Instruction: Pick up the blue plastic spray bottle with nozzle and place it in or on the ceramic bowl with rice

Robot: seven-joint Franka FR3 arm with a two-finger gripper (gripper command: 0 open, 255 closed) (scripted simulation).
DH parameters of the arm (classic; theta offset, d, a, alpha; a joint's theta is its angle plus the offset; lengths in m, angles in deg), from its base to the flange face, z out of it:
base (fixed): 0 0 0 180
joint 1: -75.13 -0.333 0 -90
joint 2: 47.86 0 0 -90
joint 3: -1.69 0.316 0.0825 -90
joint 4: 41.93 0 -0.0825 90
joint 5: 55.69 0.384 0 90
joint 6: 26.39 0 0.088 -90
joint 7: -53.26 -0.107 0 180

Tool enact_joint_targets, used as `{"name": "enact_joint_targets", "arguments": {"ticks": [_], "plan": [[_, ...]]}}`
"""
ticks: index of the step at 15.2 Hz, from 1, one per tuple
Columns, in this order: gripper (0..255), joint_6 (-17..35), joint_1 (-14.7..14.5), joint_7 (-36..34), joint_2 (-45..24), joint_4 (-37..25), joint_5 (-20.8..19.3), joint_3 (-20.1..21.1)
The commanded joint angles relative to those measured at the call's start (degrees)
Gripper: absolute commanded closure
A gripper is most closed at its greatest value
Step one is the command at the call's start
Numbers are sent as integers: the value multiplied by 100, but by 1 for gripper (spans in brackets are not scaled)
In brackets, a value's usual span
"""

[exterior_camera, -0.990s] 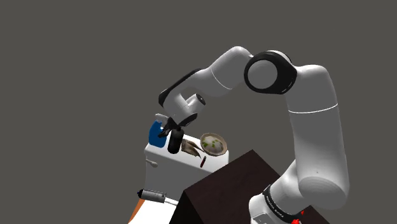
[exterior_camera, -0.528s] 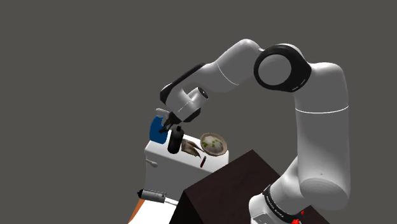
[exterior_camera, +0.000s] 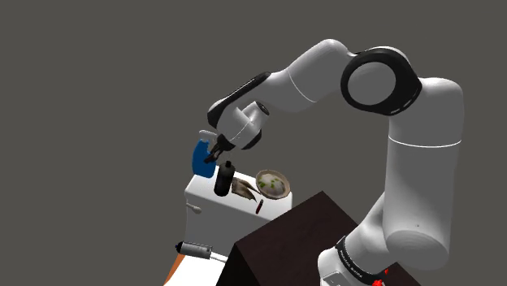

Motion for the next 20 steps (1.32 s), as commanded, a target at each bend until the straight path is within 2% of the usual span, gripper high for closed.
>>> {"name": "enact_joint_targets", "arguments": {"ticks": [1, 14, 15, 20], "plan": [[255, -74, -83, -231, 152, 85, -214, -114], [255, -547, -644, -1637, 1084, 503, -1584, -840], [255, -561, -659, -1676, 1110, 512, -1625, -859], [255, -602, -183, -668, 1652, 1255, -1114, -844]]}}
